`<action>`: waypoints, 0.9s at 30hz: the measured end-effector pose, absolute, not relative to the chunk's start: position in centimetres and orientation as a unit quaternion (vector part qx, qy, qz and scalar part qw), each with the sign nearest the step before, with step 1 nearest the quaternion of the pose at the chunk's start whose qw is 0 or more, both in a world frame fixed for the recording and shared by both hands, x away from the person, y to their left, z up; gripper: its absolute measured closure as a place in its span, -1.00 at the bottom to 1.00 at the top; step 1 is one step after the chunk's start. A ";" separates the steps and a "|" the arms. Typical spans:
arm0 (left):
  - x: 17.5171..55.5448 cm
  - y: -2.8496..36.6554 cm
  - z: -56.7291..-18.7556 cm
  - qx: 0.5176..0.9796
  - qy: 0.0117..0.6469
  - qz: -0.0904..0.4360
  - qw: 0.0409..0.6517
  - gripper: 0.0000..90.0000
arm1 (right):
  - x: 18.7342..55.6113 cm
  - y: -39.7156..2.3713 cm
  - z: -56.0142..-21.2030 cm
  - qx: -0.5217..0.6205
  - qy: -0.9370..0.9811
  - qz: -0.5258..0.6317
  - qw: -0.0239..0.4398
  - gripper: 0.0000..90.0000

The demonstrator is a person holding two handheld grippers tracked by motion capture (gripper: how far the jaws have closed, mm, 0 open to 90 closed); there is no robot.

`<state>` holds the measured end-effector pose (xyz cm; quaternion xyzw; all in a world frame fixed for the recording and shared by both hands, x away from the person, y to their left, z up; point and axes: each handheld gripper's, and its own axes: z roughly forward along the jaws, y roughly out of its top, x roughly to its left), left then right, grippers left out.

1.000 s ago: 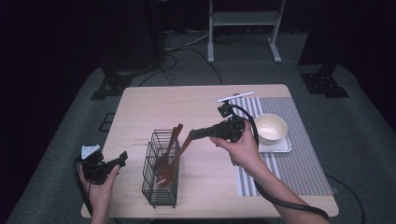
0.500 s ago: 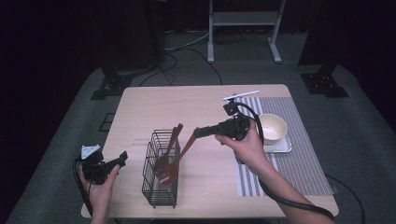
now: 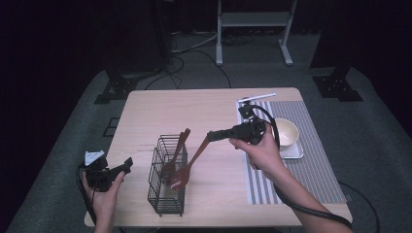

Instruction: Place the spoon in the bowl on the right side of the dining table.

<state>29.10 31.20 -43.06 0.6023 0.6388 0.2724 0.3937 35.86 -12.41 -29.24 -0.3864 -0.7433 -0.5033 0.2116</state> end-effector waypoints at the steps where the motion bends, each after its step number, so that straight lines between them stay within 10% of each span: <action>1: 29.1 31.2 -43.1 0.602 0.639 0.273 0.394 -0.91 | 35.9 -12.5 -29.2 -0.387 -0.743 -0.503 0.212 0.85; 27: 29.1 31.1 -43.1 0.604 0.638 0.273 0.393 -0.91 | 36.8 -15.1 -29.7 -0.411 -0.725 -0.509 0.215 0.85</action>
